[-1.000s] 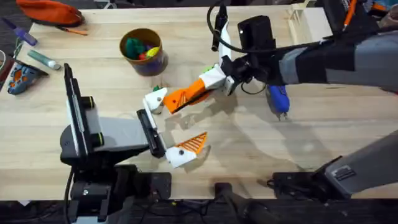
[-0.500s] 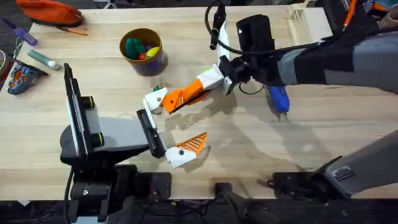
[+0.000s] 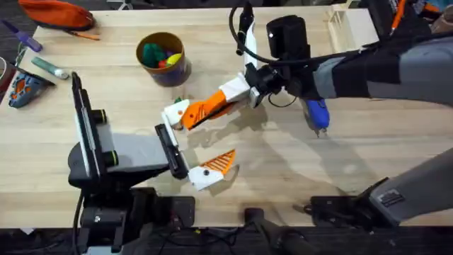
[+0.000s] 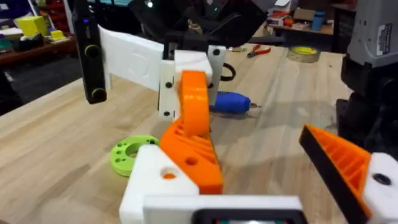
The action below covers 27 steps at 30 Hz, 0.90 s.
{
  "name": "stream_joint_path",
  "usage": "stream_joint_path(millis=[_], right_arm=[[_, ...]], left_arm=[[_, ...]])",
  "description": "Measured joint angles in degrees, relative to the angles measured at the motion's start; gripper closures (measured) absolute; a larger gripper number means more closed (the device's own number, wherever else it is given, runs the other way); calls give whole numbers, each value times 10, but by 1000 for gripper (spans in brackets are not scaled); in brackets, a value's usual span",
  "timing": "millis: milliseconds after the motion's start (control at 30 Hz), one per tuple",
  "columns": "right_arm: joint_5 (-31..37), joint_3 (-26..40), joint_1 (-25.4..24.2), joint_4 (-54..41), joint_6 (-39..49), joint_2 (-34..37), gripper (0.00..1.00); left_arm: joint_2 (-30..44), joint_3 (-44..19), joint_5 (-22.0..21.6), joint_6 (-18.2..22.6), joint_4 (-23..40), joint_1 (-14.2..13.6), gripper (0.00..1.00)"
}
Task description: Pick up the gripper from the table and insert it into the empty holder that is missing its gripper. Then pick up a screw, insert it into the mounting hole, and use the screwdriver to tighten it. Finally, clean up the table by picking up the vegetable and placing it into the bucket.
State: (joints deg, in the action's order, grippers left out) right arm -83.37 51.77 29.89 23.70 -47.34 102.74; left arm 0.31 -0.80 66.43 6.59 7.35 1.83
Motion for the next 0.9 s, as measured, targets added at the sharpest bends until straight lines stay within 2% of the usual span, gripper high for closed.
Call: stream_joint_path(millis=[167, 200, 333, 500, 900], right_arm=[[18, 0, 1, 51, -31, 0, 984], [32, -6, 2, 108, -62, 0, 985], [46, -28, 5, 175, -106, 0, 985], [55, -36, 9, 190, -139, 0, 985], [63, -45, 15, 211, -146, 0, 985]], left_arm=[[0, 0, 0, 1, 0, 0, 15], [0, 0, -6, 4, -1, 1, 15], [0, 0, -7, 5, -1, 2, 15], [0, 0, -8, 2, -1, 3, 15], [0, 0, -6, -2, -1, 3, 15]])
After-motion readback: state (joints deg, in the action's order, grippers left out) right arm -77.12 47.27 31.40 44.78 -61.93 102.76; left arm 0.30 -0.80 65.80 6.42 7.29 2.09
